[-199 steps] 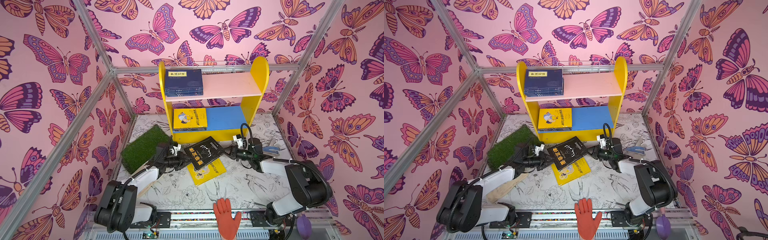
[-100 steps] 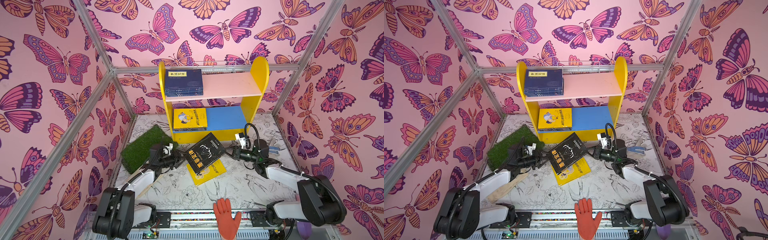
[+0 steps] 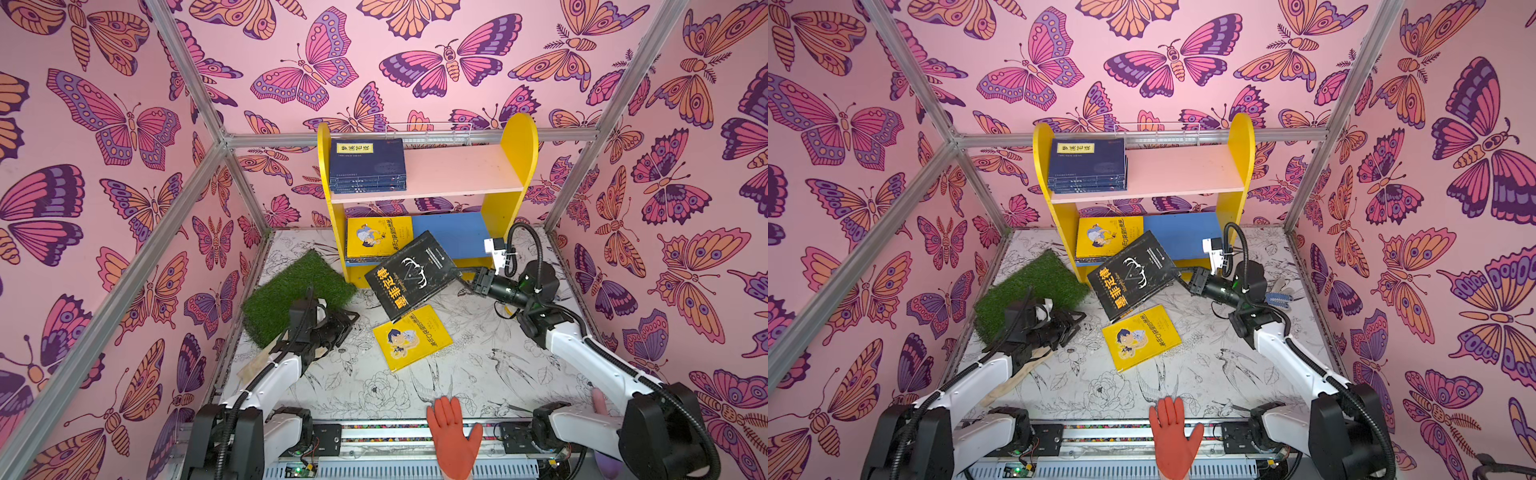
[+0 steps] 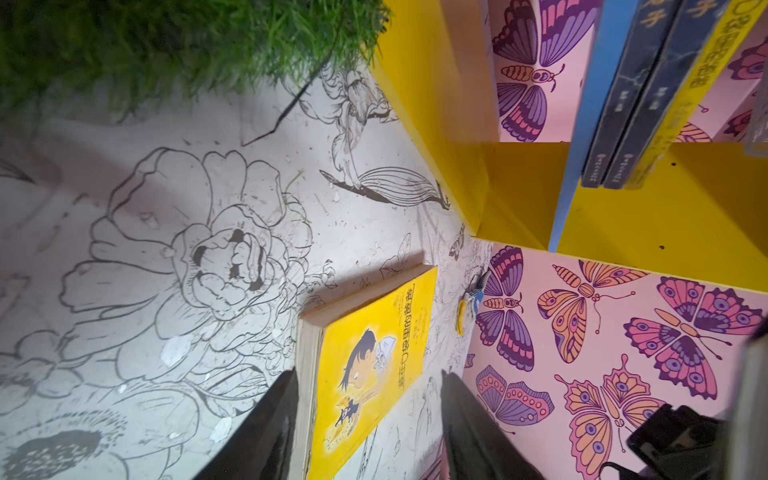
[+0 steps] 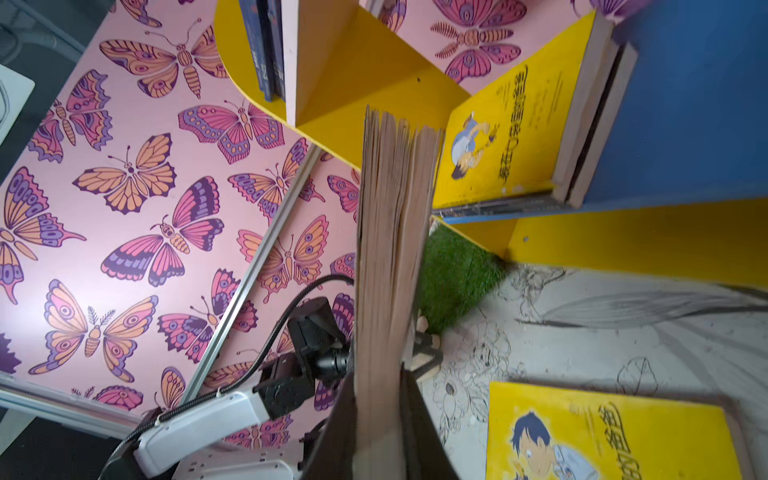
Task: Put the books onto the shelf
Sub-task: 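Carry the black book to the blue shelf and lay it on the stack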
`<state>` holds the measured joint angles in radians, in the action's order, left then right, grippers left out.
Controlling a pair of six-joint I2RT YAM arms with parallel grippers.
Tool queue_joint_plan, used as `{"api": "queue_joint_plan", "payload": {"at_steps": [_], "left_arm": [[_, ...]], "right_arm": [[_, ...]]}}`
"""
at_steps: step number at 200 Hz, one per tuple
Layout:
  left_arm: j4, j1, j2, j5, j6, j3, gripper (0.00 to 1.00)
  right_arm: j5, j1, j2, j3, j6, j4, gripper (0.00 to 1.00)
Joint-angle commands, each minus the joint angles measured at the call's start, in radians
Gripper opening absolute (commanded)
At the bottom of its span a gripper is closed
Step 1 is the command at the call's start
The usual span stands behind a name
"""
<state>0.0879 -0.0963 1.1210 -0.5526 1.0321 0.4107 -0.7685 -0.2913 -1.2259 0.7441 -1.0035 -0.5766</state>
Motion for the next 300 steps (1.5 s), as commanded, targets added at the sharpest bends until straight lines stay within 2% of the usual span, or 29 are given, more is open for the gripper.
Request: {"api": "queue_joint_plan", "payload": {"at_steps": [1, 38, 57, 91, 124, 154, 199, 300], "left_arm": [[-0.035, 0.005, 0.003, 0.006, -0.035, -0.024, 0.57], [-0.018, 0.005, -0.003, -0.02, -0.044, -0.043, 0.57], [-0.017, 0.005, -0.019, -0.02, -0.044, -0.053, 0.57], [-0.017, 0.006, -0.035, -0.019, -0.047, -0.059, 0.57], [-0.005, 0.006, -0.016, -0.023, -0.042, -0.061, 0.58], [0.036, 0.007, 0.022, -0.032, -0.025, -0.064, 0.58], [0.039, 0.007, 0.024, -0.03, -0.025, -0.066, 0.58], [0.027, 0.007, 0.022, -0.028, -0.034, -0.061, 0.58]], "right_arm": [[0.171, -0.008, -0.069, 0.06, -0.067, -0.206, 0.0], [0.296, -0.022, -0.257, 0.133, -0.121, -0.431, 0.0], [0.339, -0.032, -0.338, 0.183, -0.142, -0.483, 0.0], [0.429, -0.089, -0.457, 0.267, -0.097, -0.392, 0.0], [0.542, -0.178, -0.538, 0.371, -0.031, -0.208, 0.0], [0.661, -0.224, -0.615, 0.445, -0.042, -0.14, 0.0], [0.724, -0.249, -0.683, 0.489, -0.122, -0.154, 0.01], [0.846, -0.324, -0.71, 0.515, -0.197, -0.121, 0.02]]}}
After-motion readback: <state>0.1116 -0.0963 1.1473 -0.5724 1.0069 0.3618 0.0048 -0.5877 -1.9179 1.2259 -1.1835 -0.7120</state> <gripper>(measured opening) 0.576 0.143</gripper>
